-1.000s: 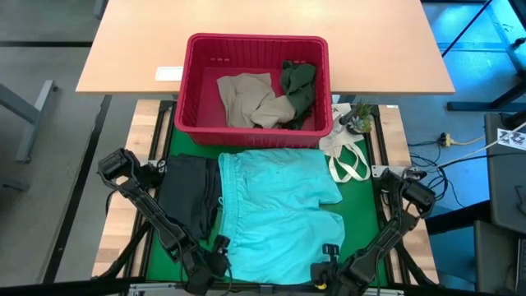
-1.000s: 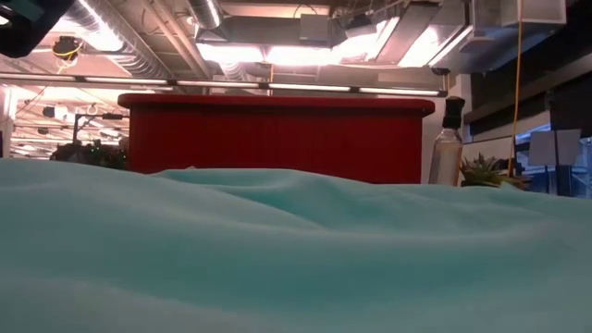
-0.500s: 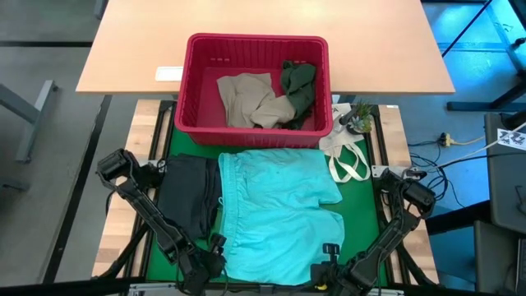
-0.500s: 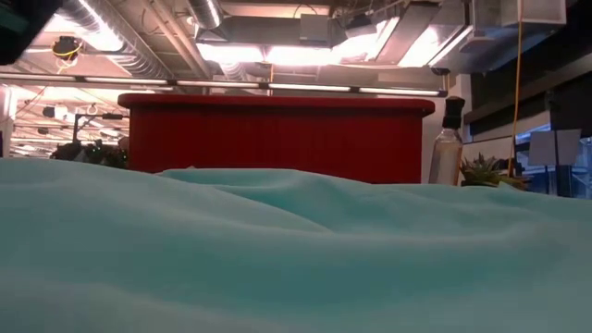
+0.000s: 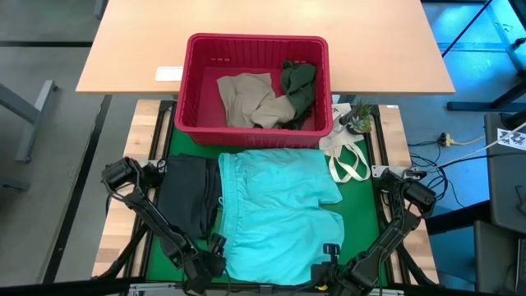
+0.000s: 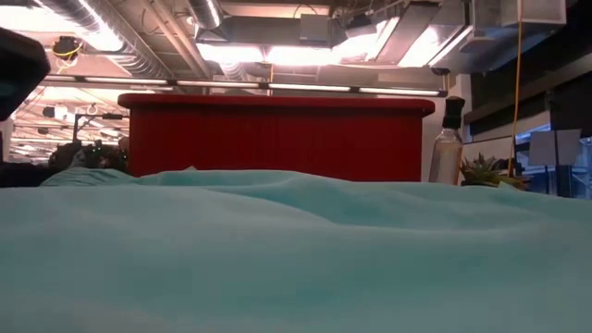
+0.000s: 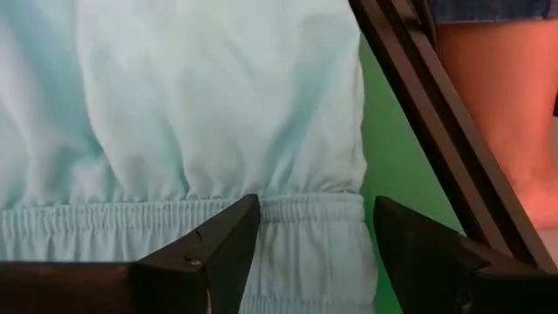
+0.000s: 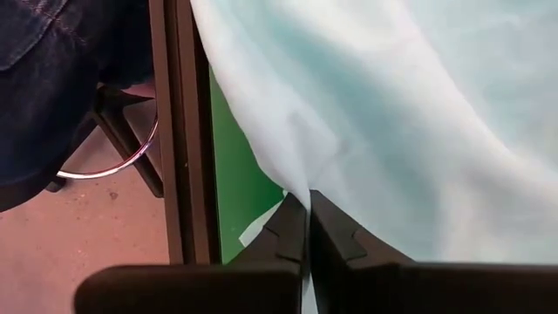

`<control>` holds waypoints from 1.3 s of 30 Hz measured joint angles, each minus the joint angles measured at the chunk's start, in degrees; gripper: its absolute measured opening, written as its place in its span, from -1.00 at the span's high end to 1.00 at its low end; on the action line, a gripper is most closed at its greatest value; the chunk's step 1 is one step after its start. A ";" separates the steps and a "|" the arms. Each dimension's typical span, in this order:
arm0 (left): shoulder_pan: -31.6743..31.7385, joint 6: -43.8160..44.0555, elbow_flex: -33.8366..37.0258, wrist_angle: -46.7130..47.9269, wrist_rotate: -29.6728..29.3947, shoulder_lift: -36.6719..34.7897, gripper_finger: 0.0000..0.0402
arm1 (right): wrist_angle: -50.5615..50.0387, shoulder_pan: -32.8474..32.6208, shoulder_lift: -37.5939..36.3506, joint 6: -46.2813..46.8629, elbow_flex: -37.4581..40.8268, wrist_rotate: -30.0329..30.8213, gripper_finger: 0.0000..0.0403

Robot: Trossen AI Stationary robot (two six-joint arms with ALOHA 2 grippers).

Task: Fold Laundry from Bin
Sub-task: Fold the blue shorts from the red laundry bin

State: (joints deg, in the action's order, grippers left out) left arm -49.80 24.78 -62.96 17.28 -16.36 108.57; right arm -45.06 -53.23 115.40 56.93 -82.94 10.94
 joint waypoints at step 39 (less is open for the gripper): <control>-2.89 7.69 0.07 0.63 -5.42 -18.12 0.97 | -25.13 -3.12 -0.17 -0.22 -20.61 4.08 1.00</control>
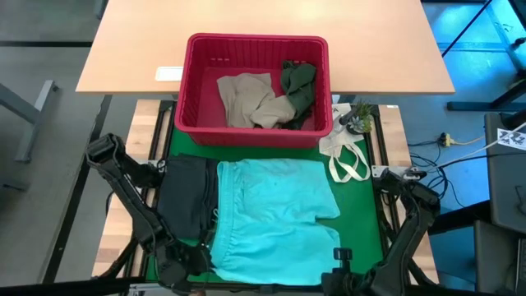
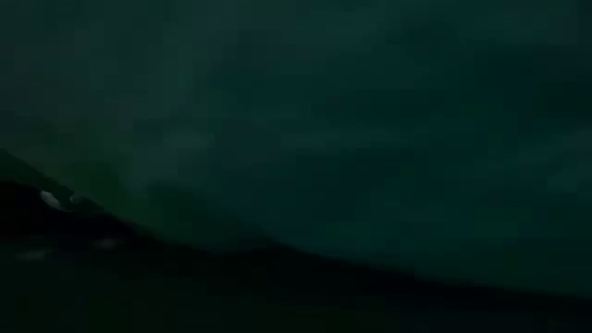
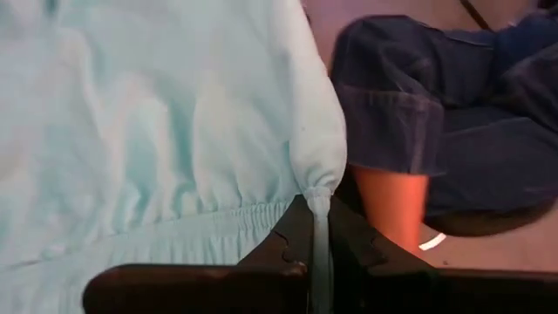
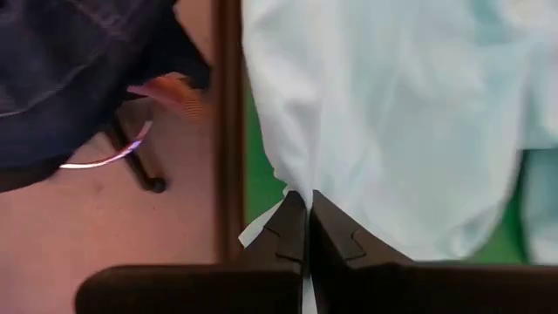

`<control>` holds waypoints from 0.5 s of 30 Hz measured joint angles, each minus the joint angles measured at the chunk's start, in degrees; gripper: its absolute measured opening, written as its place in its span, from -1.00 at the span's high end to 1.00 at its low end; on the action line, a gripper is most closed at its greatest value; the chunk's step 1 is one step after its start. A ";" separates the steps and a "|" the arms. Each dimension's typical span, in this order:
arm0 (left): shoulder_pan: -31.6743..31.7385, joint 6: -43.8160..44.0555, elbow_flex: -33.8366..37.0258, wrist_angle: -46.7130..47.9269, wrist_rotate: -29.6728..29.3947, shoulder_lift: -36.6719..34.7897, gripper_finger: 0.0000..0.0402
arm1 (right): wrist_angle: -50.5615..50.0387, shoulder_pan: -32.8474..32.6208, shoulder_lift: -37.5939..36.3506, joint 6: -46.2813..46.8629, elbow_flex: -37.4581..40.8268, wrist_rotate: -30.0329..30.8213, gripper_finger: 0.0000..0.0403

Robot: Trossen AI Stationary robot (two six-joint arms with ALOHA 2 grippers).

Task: Fold Laundry from Bin
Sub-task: Fold the blue shorts from the red laundry bin

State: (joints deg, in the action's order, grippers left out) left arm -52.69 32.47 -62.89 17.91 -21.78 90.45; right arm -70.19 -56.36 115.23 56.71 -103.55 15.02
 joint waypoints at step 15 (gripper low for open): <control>6.45 0.00 0.02 9.50 -10.03 -7.77 0.97 | -19.06 6.60 -5.42 -8.95 -0.24 6.50 1.00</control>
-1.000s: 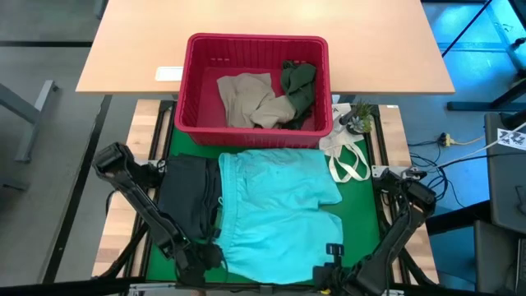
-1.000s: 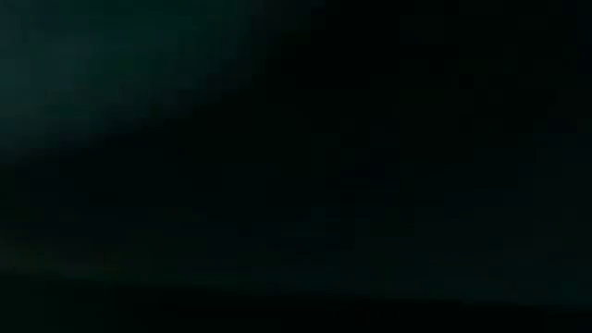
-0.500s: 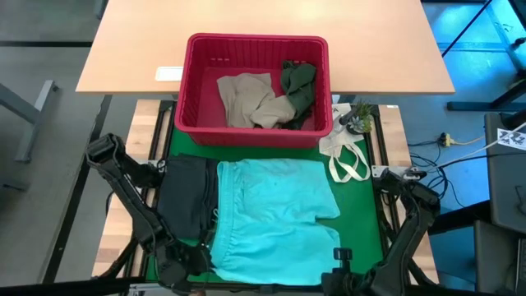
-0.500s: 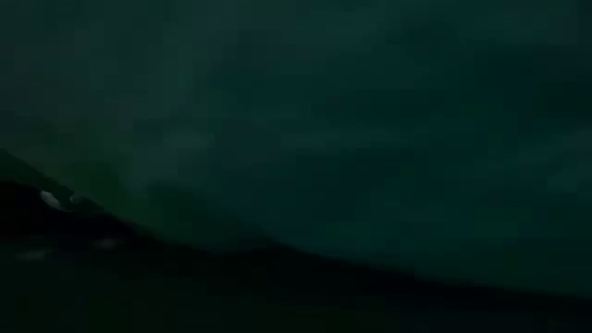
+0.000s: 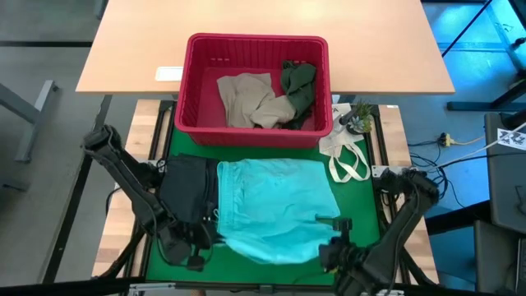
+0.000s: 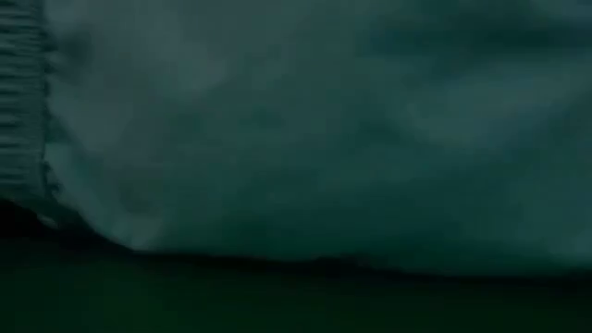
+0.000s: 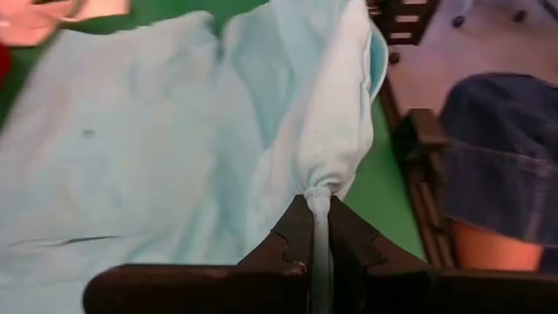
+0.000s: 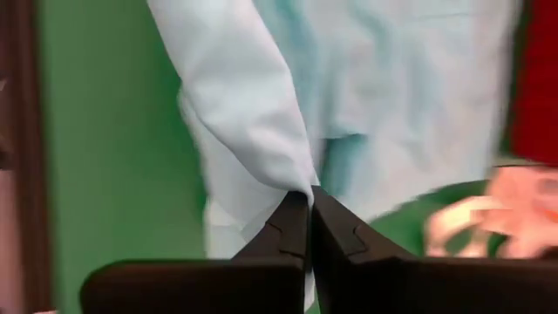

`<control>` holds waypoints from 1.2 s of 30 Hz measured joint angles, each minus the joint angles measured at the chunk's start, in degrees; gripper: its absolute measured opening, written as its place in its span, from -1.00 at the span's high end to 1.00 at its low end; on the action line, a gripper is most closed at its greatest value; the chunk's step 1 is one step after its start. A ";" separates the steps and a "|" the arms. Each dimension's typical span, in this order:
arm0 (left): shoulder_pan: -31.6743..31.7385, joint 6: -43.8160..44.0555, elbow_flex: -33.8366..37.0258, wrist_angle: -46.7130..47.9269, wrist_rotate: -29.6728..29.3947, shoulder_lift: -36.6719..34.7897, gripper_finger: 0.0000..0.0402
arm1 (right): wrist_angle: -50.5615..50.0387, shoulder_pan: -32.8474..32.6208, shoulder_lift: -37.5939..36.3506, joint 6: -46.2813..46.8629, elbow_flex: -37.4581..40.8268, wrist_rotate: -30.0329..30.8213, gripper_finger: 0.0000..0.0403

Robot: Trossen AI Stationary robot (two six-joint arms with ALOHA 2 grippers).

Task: Fold Laundry from Bin
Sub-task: Fold the blue shorts from the red laundry bin

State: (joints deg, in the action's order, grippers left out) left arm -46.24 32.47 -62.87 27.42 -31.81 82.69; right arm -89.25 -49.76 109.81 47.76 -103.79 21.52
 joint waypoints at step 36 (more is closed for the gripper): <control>30.48 -1.57 0.00 28.47 -8.97 -1.04 0.94 | 23.28 43.27 -31.24 -31.39 42.60 2.70 1.00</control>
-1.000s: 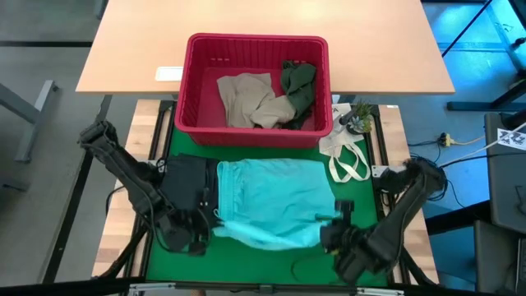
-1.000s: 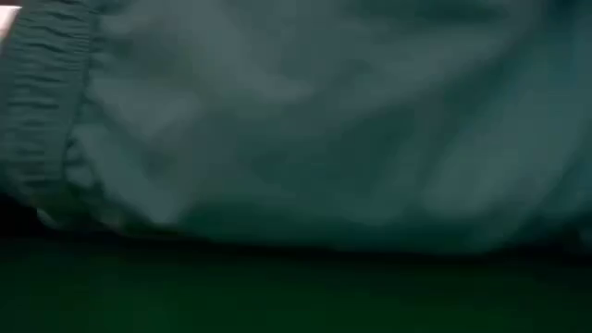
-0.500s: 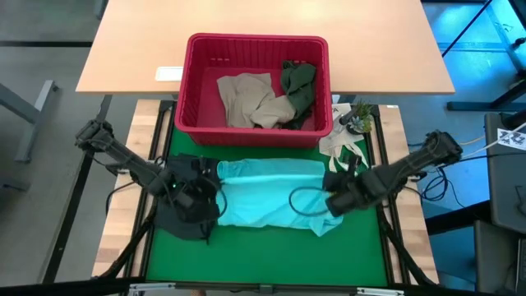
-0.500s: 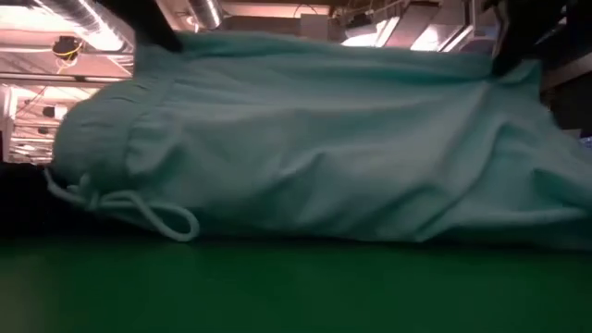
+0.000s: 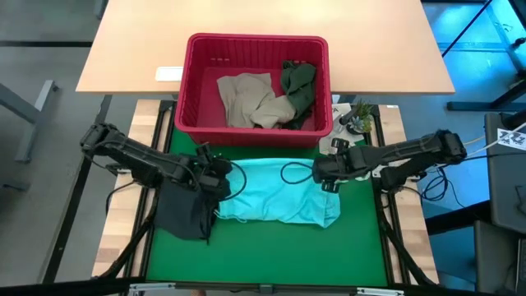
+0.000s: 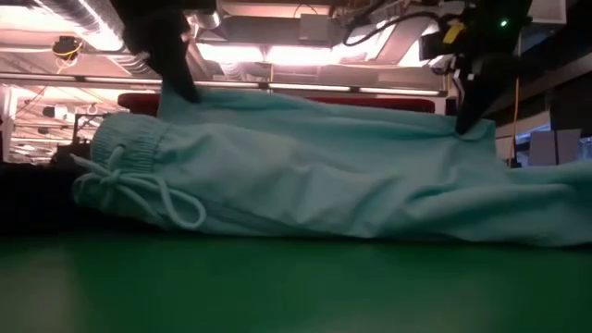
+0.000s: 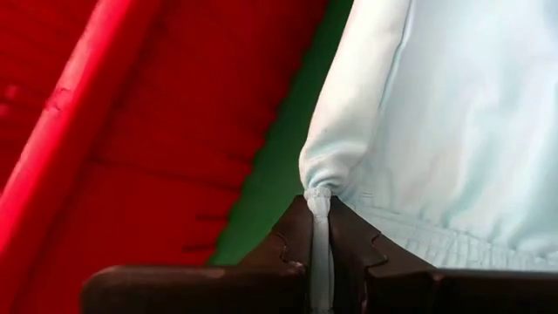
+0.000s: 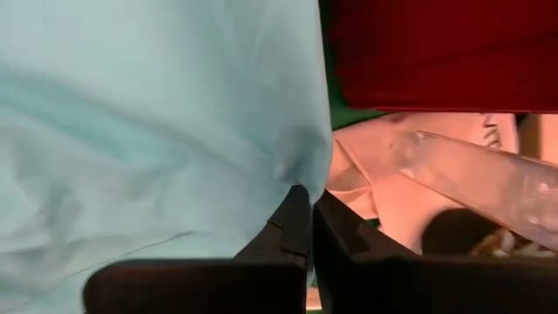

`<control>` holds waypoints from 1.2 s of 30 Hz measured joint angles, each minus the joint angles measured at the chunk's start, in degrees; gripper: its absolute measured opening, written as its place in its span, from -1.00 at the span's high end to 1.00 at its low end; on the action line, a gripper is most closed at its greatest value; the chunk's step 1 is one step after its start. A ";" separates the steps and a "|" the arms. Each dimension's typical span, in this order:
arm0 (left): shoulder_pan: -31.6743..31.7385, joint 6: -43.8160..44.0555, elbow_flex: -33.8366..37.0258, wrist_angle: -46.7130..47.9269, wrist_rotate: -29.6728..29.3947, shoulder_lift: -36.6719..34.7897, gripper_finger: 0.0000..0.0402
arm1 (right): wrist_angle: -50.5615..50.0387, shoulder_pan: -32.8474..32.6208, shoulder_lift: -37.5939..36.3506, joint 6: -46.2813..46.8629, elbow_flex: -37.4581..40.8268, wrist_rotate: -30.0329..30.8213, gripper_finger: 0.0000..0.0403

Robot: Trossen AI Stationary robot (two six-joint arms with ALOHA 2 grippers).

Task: Fold Laundry from Bin
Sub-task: Fold the blue shorts from the red laundry bin

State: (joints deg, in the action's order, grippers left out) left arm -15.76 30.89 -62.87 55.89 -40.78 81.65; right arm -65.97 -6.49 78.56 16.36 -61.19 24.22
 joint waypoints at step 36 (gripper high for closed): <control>9.50 0.00 0.00 0.72 1.43 9.66 0.07 | 4.41 9.91 0.02 0.78 0.62 -3.04 -0.03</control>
State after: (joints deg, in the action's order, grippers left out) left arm -6.26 30.89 -62.87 56.61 -39.35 91.31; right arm -61.56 3.42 78.59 17.15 -60.57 21.18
